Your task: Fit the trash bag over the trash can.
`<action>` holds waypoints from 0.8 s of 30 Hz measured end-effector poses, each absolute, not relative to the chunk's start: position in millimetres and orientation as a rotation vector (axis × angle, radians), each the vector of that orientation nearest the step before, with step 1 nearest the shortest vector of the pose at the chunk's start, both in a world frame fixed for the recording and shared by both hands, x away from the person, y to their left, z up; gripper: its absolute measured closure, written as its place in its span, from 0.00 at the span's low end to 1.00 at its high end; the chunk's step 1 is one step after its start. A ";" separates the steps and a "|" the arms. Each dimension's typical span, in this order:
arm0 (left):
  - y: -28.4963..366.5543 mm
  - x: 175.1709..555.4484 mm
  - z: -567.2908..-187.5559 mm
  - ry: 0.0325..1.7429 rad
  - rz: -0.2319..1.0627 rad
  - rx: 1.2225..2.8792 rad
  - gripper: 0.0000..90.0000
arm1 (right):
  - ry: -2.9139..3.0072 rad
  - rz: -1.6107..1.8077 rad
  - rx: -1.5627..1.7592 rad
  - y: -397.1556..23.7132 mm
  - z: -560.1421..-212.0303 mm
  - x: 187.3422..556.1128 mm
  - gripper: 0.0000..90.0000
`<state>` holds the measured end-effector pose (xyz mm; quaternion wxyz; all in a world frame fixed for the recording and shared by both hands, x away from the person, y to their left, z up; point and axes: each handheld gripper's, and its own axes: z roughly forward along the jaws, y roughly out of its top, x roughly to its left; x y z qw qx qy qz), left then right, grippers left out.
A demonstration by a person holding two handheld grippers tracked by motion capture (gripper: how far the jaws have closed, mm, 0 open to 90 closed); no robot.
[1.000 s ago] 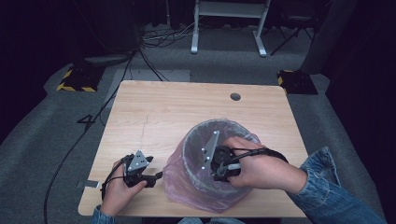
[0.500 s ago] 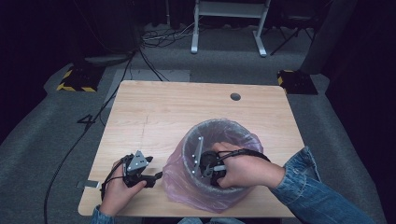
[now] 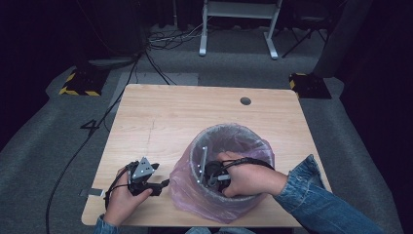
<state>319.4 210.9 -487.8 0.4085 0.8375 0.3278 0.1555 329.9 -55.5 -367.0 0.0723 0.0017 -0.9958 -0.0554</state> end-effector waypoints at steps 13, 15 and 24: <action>212.1 317.9 -487.9 0.830 0.395 2.111 0.31 | -3.100 -0.548 -0.148 -89.2 -300.8 339.6 0.45; 213.1 317.4 -487.9 0.830 0.401 2.113 0.31 | -3.109 -0.592 -0.170 -96.5 -292.1 341.3 0.44; 217.9 312.6 -488.9 0.855 0.409 2.106 0.31 | -3.188 -0.698 -0.324 -126.4 -265.4 356.1 0.45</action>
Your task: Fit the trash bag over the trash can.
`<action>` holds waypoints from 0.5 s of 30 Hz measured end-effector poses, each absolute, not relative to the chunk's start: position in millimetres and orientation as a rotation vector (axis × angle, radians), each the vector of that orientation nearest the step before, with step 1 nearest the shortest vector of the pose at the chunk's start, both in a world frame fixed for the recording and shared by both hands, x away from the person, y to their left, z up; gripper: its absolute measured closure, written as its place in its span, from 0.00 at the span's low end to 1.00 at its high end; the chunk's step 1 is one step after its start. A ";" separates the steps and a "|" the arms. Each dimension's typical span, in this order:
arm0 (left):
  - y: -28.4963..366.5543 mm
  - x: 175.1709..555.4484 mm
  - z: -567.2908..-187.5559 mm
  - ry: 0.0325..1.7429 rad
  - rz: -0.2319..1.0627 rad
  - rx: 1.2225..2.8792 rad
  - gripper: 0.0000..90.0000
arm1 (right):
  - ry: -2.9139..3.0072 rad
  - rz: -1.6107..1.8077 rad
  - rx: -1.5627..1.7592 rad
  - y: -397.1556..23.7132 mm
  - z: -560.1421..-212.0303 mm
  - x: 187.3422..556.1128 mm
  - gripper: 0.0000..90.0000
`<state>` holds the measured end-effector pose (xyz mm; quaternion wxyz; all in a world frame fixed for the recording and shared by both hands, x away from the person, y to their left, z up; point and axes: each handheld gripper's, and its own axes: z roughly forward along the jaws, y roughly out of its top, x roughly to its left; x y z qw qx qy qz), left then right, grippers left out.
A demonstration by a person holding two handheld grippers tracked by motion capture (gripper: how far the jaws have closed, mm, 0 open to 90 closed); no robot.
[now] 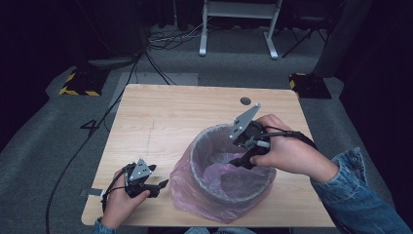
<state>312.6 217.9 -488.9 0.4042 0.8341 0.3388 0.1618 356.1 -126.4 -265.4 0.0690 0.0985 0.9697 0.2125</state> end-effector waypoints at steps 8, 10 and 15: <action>223.9 305.5 -490.2 0.886 0.410 2.098 0.31 | 3.016 0.469 0.324 -133.1 -284.3 363.2 0.73; 225.6 304.0 -490.1 0.894 0.415 2.093 0.31 | 3.059 0.408 0.296 -127.3 -295.5 361.6 0.75; 227.9 302.9 -489.4 0.892 0.427 2.097 0.31 | 3.113 0.277 0.225 -113.1 -319.2 361.0 0.73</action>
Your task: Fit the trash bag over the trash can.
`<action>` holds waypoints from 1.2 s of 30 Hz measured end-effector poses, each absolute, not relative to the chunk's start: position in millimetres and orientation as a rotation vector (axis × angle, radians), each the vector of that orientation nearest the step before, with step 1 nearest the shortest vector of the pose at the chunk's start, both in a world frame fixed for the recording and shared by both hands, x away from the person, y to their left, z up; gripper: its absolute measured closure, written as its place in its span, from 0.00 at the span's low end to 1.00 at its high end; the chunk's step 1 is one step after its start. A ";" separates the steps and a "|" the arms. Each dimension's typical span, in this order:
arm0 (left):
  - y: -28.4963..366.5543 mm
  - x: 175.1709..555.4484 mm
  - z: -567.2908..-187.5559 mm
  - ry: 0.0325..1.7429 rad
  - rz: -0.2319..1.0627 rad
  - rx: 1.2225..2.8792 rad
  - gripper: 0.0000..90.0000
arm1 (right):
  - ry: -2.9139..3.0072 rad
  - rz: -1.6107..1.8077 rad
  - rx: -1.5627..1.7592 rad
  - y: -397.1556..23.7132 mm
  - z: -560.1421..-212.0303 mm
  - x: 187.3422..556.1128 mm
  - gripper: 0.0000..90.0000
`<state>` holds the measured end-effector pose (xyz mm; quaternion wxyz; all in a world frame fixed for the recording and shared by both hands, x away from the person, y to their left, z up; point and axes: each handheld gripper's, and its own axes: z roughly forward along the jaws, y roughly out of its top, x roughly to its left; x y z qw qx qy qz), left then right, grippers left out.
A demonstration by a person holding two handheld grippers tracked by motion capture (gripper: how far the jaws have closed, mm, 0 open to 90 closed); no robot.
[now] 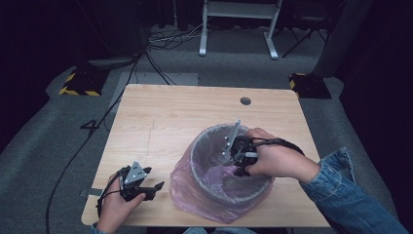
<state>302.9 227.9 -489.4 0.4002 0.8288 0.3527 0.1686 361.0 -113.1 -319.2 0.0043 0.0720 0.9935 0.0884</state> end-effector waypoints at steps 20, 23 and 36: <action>225.9 303.5 -489.5 0.890 0.420 2.098 0.31 | 3.064 0.505 0.268 -115.3 -299.0 358.5 0.43; 224.6 303.5 -489.8 0.890 0.414 2.097 0.31 | 2.987 0.666 0.291 -113.8 -290.4 359.8 0.41; 226.7 304.0 -490.0 0.884 0.420 2.101 0.31 | 3.054 0.581 0.173 -69.8 -333.5 353.8 0.46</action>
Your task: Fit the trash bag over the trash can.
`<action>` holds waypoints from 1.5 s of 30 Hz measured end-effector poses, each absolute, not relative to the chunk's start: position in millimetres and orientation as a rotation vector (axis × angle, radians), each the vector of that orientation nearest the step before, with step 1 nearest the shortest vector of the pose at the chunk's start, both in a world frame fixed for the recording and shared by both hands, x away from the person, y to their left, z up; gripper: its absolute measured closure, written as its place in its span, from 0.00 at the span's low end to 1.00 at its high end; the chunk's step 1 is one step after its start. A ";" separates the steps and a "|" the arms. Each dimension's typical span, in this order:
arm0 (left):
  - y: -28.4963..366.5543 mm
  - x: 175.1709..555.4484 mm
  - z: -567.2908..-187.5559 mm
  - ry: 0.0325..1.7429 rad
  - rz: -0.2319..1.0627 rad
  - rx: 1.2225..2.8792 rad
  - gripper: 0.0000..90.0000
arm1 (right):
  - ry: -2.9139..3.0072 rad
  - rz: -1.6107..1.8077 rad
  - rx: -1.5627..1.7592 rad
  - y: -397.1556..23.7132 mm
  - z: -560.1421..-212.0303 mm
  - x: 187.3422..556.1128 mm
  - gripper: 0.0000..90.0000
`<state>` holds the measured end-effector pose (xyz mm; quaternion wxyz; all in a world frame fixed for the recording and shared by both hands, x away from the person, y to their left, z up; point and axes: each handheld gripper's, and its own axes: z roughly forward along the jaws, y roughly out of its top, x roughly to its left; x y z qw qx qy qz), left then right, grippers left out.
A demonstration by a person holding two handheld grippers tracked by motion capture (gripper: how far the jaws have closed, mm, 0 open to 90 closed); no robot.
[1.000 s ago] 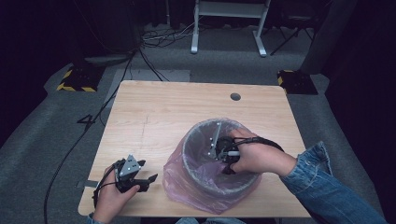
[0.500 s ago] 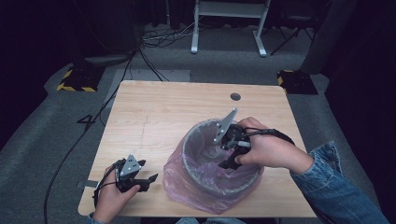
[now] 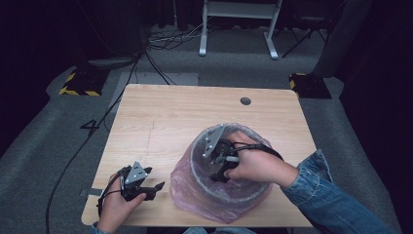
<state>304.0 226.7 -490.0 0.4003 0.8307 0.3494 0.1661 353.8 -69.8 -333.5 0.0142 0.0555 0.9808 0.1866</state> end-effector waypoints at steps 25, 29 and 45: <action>230.8 301.5 -490.0 0.910 0.428 2.091 0.31 | 2.825 0.879 0.382 -130.5 -275.5 365.7 0.36; 233.0 301.4 -489.4 0.920 0.435 2.088 0.31 | 2.740 0.946 0.487 -151.9 -268.4 370.2 0.34; 236.1 301.6 -491.5 0.976 0.452 2.098 0.31 | 2.480 1.082 0.838 -243.1 -282.7 373.3 0.33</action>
